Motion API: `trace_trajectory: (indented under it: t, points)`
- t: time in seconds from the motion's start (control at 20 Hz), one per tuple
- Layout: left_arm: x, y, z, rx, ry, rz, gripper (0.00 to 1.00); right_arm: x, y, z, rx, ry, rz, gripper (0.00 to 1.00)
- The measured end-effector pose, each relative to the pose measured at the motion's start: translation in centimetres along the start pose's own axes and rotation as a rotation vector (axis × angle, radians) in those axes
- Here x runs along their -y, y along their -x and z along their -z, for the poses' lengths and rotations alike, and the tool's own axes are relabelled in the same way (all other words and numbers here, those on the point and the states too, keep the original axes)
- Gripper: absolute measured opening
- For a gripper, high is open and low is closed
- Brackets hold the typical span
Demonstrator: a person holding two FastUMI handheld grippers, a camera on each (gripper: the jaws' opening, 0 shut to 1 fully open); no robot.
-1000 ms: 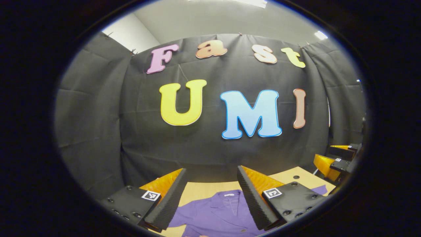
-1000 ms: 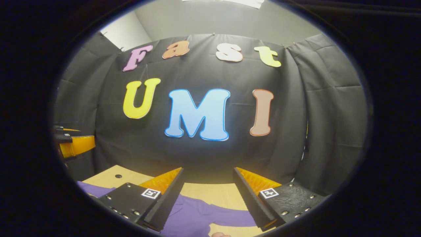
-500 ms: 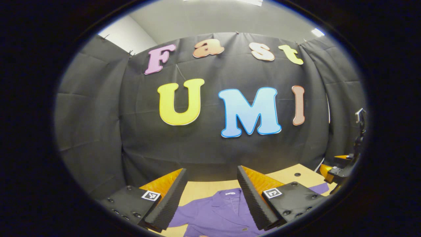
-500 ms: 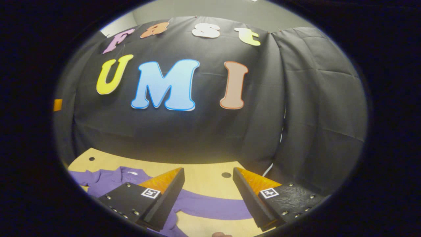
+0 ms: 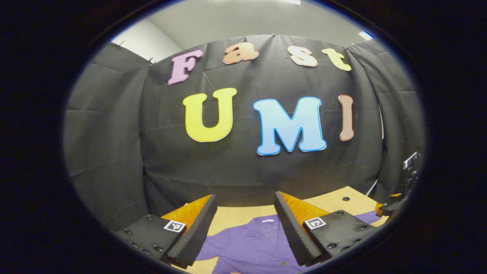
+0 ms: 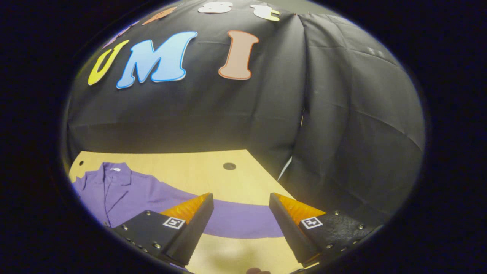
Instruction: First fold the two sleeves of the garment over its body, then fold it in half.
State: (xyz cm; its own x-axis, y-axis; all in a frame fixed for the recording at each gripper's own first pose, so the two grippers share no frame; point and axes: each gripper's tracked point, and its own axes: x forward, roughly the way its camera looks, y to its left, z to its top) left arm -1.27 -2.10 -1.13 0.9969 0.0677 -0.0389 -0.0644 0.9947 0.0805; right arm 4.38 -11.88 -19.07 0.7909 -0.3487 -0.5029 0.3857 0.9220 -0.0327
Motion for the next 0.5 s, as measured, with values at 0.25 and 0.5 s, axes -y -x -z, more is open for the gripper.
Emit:
trace_trajectory:
  t: [0.25, 0.5]
  points:
    - [-0.2, 0.6, 0.1, -0.006, -0.005, -0.027, 1.0, 2.0, -2.5, 4.6, -0.122, -0.001, 0.029, 0.94]
    - [-0.4, 1.6, 1.3, -0.038, 0.001, -0.06, 1.0, 3.2, -4.7, 8.3, -0.222, -0.036, 0.049, 0.95]
